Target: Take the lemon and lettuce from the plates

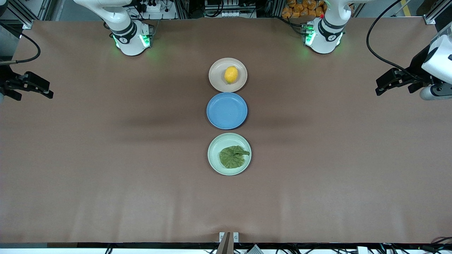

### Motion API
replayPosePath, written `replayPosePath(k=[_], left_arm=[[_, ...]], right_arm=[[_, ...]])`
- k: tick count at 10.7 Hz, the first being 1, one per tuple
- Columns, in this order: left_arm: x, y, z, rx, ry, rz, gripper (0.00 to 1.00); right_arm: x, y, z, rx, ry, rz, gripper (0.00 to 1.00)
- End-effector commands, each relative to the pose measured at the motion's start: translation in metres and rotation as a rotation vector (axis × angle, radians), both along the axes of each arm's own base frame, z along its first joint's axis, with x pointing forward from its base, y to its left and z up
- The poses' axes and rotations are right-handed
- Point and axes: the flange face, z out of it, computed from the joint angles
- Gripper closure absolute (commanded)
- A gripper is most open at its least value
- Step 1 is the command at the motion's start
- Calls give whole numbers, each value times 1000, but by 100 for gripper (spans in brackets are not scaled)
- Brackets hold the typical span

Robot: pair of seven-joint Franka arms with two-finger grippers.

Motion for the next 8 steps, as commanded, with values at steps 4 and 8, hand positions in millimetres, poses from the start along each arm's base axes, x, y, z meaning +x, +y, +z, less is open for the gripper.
replayPosePath(k=[4, 8], left_arm=[[-3, 0, 3, -18, 4, -22, 0], [-3, -2, 3, -25, 6, -29, 0]], right_arm=[[1, 1, 0, -11, 7, -8, 0], [1, 1, 0, -11, 7, -7, 0]])
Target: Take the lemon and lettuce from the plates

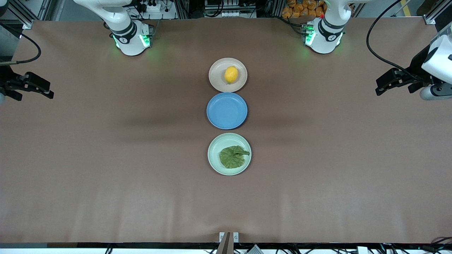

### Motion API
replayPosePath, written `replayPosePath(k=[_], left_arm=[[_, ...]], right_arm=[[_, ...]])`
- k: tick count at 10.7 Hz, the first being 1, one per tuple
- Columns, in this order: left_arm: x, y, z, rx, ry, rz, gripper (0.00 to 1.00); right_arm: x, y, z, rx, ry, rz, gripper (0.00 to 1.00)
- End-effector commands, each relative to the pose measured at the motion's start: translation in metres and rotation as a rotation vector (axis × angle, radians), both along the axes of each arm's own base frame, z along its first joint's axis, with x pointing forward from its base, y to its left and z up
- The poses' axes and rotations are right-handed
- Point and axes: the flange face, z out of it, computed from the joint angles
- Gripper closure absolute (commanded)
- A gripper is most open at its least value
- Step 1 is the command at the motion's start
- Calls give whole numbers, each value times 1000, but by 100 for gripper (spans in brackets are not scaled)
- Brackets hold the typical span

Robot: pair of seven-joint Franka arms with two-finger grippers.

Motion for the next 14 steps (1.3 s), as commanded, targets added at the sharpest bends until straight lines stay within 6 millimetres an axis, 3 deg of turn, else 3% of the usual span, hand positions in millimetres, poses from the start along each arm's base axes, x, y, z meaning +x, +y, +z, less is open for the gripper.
replayPosePath(k=[1, 4, 7, 9, 11, 14], left_arm=[[-2, -9, 0, -26, 6, -41, 0], [9, -55, -31, -64, 52, -100, 0], [31, -129, -85, -95, 47, -193, 0], [30, -168, -115, -85, 80, -171, 0], [21, -220, -140, -74, 84, -132, 0], [28, -246, -183, -74, 100, -107, 0]], right_arm=[[1, 0, 1, -11, 3, -7, 0], [1, 0, 1, -11, 3, -7, 0], [1, 0, 1, -11, 3, -7, 0], [1, 0, 1, -11, 3, -7, 0], [1, 0, 1, -11, 5, -7, 0], [1, 1, 1, -11, 5, -5, 0]])
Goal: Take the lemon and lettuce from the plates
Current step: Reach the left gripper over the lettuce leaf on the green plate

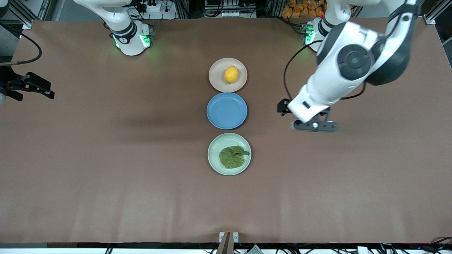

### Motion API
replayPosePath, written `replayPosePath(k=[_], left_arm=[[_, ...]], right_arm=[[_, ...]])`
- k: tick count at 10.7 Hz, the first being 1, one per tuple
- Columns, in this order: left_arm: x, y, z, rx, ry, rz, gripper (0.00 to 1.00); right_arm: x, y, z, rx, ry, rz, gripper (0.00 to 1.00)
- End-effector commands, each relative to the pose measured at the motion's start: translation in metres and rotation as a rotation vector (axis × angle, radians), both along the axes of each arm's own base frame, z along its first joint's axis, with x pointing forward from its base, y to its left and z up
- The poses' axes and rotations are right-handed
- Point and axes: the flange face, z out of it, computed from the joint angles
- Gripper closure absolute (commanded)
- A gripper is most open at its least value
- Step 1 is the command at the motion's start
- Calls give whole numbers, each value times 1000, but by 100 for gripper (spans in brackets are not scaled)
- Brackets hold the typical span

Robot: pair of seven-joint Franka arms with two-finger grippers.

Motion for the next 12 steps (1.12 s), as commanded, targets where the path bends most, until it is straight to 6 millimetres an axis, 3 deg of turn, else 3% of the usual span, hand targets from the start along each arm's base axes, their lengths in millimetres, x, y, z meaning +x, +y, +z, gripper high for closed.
replayPosePath(k=[1, 4, 6, 9, 10, 12], left_arm=[[9, -31, -40, -15, -16, -3, 0], [12, -62, -80, -42, -43, -45, 0], [5, -101, -108, -76, -82, -87, 0], [12, -118, -151, -116, -138, -131, 4], [8, -130, -160, -127, -155, -148, 10], [8, -138, -168, -147, -184, -152, 10]], right_arm=[[0, 0, 2, -11, 3, -7, 0], [0, 2, 0, -11, 6, -4, 0], [3, 8, -9, -10, 23, 7, 0], [3, 25, -16, -8, 35, 34, 0], [3, 26, -16, -8, 35, 36, 0], [3, 26, -16, -8, 35, 38, 0]])
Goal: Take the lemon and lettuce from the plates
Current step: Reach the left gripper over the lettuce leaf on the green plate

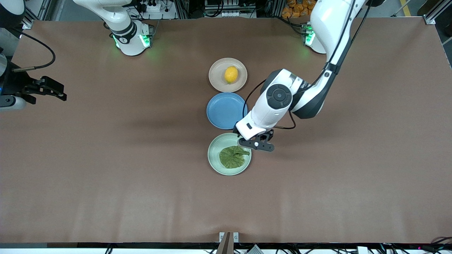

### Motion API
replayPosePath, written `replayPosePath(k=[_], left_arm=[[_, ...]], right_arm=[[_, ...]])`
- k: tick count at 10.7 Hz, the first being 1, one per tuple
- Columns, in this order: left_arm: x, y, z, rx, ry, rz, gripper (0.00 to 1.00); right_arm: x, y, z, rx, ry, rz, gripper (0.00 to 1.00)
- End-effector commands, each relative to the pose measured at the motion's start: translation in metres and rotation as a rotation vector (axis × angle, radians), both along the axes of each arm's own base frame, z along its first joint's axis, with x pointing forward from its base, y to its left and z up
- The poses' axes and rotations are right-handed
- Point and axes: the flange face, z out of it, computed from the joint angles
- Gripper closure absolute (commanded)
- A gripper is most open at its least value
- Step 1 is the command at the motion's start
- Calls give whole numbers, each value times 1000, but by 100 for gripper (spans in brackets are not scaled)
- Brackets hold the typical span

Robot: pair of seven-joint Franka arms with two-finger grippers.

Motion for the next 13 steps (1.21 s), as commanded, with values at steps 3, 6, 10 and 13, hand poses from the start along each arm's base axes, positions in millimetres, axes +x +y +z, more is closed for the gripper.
replayPosePath(k=[3, 6, 10, 13], left_arm=[[-1, -23, -16, -43, -67, -36, 20], [1, -34, -44, -87, -123, -31, 20], [-7, -44, -63, -73, -123, -57, 21], [-8, -41, -93, -18, -148, -109, 28]], right_arm=[[-3, 1, 1, -8, 2, -8, 0], [-2, 1, -1, -8, 5, -8, 0], [-3, 2, 0, -8, 3, -6, 0], [-3, 3, 0, -8, 3, -5, 0]])
